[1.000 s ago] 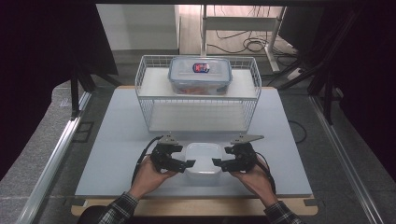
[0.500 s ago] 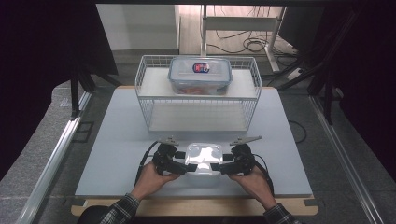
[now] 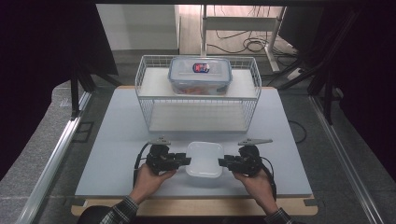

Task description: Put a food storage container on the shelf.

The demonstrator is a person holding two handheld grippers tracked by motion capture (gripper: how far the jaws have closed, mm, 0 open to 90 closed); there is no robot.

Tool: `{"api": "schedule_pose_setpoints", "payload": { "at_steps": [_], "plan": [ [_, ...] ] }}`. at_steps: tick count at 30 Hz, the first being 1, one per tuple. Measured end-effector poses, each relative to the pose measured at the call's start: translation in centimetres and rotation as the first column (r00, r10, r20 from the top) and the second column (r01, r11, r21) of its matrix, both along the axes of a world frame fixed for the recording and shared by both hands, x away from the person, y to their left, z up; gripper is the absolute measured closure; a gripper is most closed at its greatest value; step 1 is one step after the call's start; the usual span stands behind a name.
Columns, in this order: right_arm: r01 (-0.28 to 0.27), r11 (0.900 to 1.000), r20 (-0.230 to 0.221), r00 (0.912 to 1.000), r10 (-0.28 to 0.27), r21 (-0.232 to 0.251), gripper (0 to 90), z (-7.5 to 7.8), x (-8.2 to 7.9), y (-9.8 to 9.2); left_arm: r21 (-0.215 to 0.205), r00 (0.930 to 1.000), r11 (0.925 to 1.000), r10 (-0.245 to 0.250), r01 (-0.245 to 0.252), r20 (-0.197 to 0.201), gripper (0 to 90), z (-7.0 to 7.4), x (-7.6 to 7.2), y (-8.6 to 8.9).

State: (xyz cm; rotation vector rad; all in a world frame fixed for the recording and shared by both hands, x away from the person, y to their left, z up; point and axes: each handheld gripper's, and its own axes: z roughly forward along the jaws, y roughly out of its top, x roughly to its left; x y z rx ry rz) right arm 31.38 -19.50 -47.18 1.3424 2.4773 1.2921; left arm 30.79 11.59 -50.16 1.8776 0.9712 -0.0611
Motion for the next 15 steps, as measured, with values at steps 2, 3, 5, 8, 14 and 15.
{"api": "schedule_pose_setpoints", "payload": {
  "at_steps": [2,3,5,8,14,15],
  "plan": [
    [0.015,1.000,0.000,0.9999,-0.015,0.006,67.3,0.04,-0.08,0.01,-0.010,0.9999,0.9999,0.013,-0.014,-0.003,66.8,0.00,-0.11,0.03],
    [0.019,1.000,0.002,0.9998,-0.019,0.009,67.9,0.04,-0.10,0.01,-0.013,0.9998,0.9997,0.019,-0.019,-0.002,67.4,0.02,-0.15,0.04],
    [0.029,0.999,0.012,0.9995,-0.030,0.014,70.3,0.13,-0.20,-0.04,-0.026,0.9993,0.9990,0.037,-0.037,0.004,69.9,0.08,-0.24,0.08],
    [0.042,0.999,0.037,0.9984,-0.043,0.026,77.5,0.28,-0.45,-0.18,-0.030,0.9982,0.9980,0.057,-0.056,0.021,77.1,0.18,-0.36,0.30],
    [0.051,0.999,0.096,0.9940,-0.052,0.018,78.3,0.09,-0.73,0.06,-0.010,0.9960,0.9973,0.074,-0.073,0.050,79.0,0.15,-0.54,0.20],
    [0.050,0.999,0.103,0.9933,-0.051,0.015,78.3,0.04,-0.72,0.10,-0.007,0.9954,0.9971,0.077,-0.076,0.057,79.0,0.22,-0.57,0.17]
  ]
}}
